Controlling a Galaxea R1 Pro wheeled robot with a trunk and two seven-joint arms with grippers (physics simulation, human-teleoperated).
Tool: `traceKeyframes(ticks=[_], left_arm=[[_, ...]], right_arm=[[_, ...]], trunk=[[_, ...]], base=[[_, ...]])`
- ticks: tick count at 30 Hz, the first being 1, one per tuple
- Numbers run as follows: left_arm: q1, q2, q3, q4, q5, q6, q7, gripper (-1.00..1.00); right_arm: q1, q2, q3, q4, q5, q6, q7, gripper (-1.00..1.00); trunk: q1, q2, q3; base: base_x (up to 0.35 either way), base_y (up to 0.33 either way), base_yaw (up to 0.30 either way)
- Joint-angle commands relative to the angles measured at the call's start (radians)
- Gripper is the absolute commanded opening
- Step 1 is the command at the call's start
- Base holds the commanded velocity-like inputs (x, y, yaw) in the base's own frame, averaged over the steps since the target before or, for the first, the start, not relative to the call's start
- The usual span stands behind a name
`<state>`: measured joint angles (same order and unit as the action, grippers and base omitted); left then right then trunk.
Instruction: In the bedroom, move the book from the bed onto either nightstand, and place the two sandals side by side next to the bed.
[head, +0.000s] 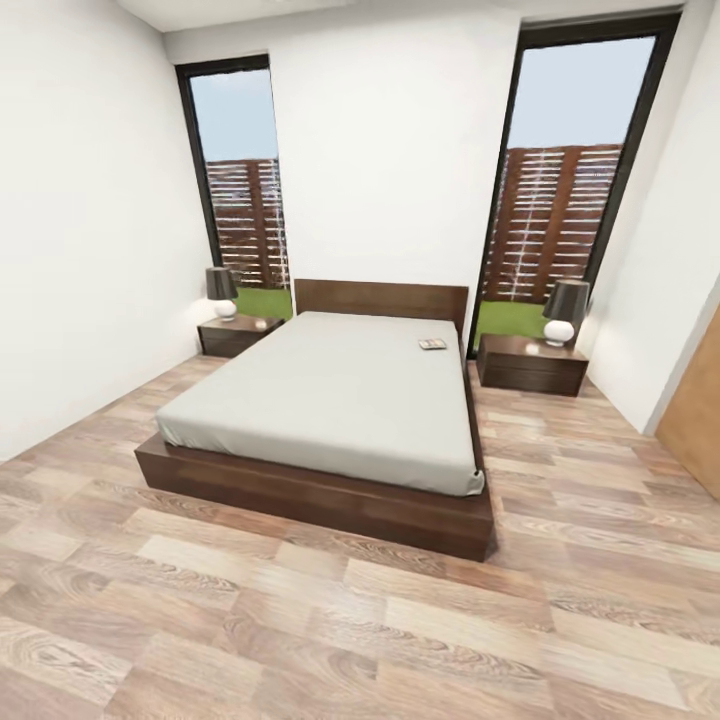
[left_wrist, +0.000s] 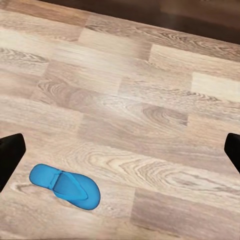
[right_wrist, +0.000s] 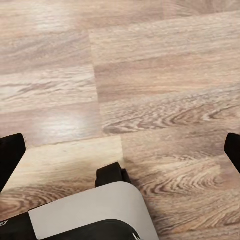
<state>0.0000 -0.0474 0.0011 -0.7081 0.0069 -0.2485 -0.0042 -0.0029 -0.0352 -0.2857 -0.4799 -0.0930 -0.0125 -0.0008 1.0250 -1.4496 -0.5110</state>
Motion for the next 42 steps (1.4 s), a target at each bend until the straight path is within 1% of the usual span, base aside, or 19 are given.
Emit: traceKeyframes(ticks=[1, 33, 42], left_arm=[[0.0, 0.0, 0.0, -0.001, 0.001, -0.002, 0.0, 1.0], [-0.001, 0.0, -0.001, -0.001, 0.001, -0.002, 0.0, 1.0], [-0.001, 0.0, -0.001, -0.001, 0.001, -0.002, 0.0, 1.0]], right_arm=[[0.0, 0.0, 0.0, 0.0, -0.01, -0.001, 0.0, 1.0], [0.0, 0.0, 0.0, 0.0, -0.01, -0.001, 0.0, 1.0], [0.0, 0.0, 0.0, 0.0, -0.01, -0.001, -0.001, 1.0]], trunk=[[0.0, 0.0, -0.001], [0.0, 0.0, -0.001], [0.0, 0.0, -0.001]], base=[[0.0, 0.0, 0.293], [0.0, 0.0, 0.293], [0.0, 0.0, 0.242]])
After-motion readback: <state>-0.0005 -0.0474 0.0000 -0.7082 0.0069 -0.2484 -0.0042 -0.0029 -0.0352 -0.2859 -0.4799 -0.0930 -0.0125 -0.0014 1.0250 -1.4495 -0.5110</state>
